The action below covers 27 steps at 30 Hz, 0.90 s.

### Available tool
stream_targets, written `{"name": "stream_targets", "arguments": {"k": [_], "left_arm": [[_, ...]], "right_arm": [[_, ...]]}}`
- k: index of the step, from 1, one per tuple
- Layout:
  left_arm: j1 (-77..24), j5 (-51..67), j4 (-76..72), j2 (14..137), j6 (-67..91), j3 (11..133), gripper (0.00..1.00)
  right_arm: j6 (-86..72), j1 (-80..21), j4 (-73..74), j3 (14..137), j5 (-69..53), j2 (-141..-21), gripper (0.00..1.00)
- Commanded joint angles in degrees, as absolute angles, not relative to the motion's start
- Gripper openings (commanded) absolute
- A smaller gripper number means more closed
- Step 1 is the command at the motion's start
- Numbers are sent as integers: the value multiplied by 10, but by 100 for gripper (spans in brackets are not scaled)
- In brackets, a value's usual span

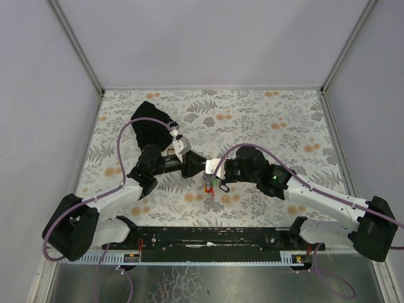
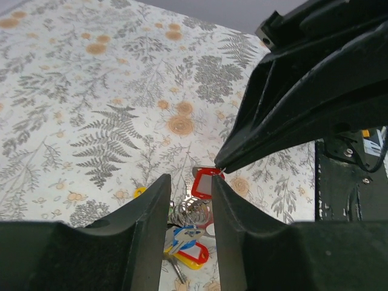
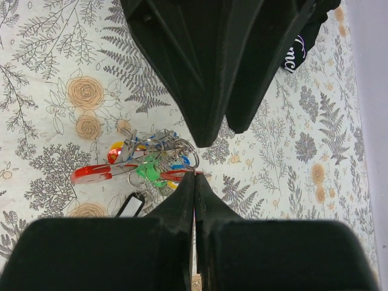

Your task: Put the keys on the keyring

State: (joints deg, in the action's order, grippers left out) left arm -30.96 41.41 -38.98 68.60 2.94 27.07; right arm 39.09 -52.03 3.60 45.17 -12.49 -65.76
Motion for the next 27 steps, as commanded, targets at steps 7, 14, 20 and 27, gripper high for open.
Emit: {"name": "stream_targets", "arguments": {"k": [7,14,20,27], "left_arm": [[-311,477,-394,717,38,299,31],[-313,442,-404,701,75,299,32],[-332,408,-363,703,89,309,29],[-334,426,-333,719,69,323,22]], "right_arm": [[394,-526,26,485,-124,-657,0],[393,-526,27,486,-121,-655,0],[393,-525,24,484,-123,-650,0],[393,-526,25,485,-123,-650,0]]}}
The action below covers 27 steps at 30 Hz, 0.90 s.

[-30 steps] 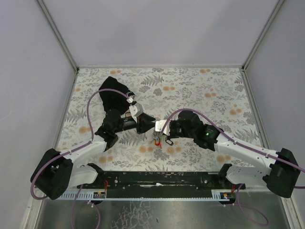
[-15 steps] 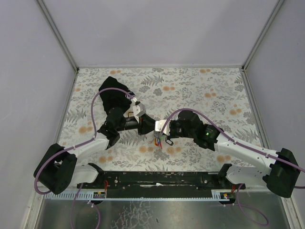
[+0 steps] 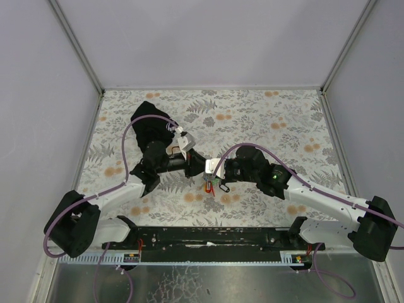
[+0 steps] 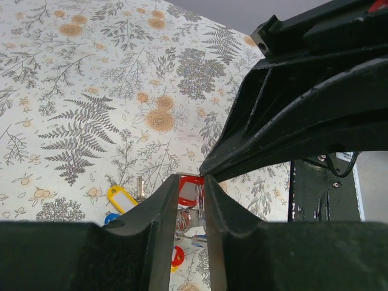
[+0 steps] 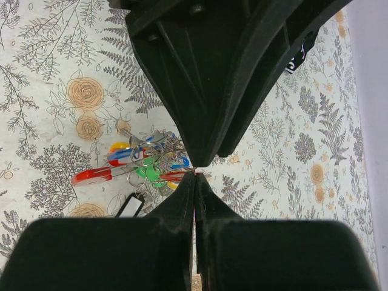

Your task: Put the keys on the keyring

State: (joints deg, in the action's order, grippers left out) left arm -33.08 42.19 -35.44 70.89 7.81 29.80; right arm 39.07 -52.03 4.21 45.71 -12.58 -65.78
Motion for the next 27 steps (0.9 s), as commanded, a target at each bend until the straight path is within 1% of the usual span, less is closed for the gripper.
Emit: {"name": "stream_targets", "arguments": {"k": [1,10,13,20,27], "left_arm": [[-334,430,-332,721,69,325,22],[-339,422,-316,708,76,316,22],[-341,401,-321,691,85,307,24],[-342,415,-304,708,81,320,15],[-348,417,-297,704,76,318,15]], "right_arm": [[394,-526,25,486,-122,-650,0],[395,-526,25,487,-123,-652,0],[395,-526,24,487,-122,-652,0],[395,-526,26,488,-122,-652,0],[395,-526,26,489,-121,-652,0]]}}
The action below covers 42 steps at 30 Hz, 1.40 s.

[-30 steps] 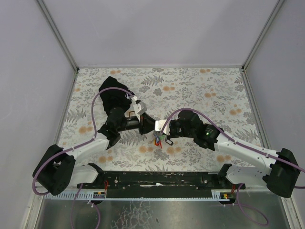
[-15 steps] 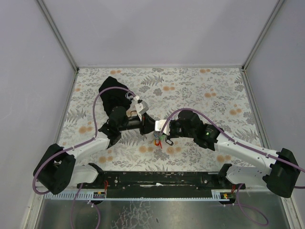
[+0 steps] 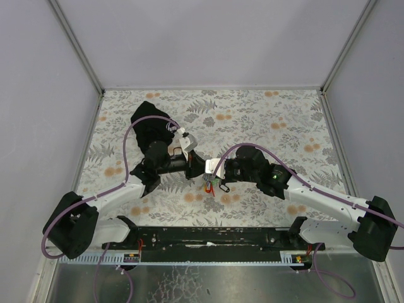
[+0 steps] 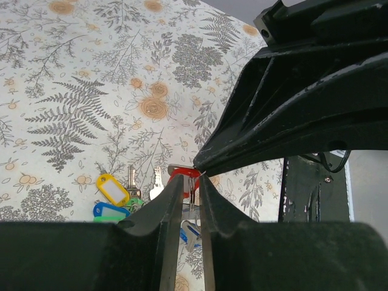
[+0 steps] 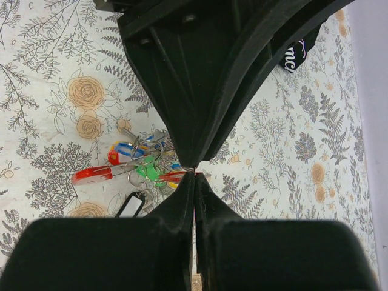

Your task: Put the keys on the keyring

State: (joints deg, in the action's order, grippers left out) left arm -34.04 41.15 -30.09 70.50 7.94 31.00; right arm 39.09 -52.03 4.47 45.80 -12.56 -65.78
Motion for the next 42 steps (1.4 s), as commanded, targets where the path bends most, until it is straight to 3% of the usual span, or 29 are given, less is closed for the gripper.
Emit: {"name": "stream_targets", "arguments": {"k": [1,5,9,42], "left_arm": [[-348,418,-294,706,74,320,15],[-351,421,-280,714,67,325,13],[-352,417,-273,714,60,327,0],[-351,318,-557,708,192,239,0]], "right_arm": [[395,-526,26,487,-121,-652,0],[394,-526,25,487,-122,-651,0],[394,-526,25,486,-122,-650,0],[310,-530,-69,346,-132,-611,0]]}}
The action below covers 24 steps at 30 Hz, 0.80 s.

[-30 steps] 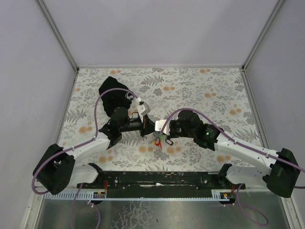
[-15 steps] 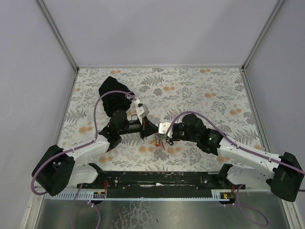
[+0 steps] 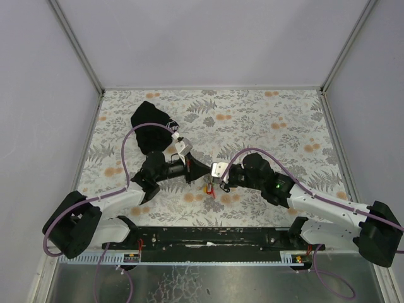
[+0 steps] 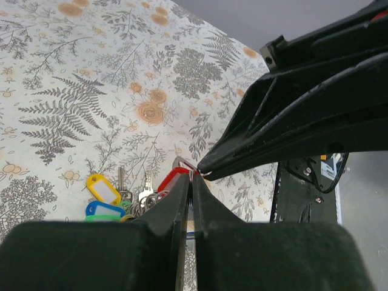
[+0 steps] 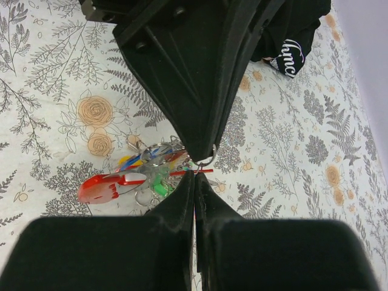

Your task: Put the keys on the keyring

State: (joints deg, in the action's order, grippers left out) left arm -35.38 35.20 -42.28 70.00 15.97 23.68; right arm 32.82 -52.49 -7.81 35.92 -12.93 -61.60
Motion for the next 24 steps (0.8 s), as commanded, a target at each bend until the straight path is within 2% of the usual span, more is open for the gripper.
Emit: {"name": "stream_targets", "arguments": {"k": [1,19,24], "left_arm": [[-351,318,-571,712,200,237,0],[-351,309,-678,719,241,208,0],[-351,303,-652,716,222,211,0]], "right_arm": [[310,-530,-68,347,-133,-613,0],[311,-531,-73,351,-141,-642,0],[294,-531,-92,348,-85,-642,0]]}}
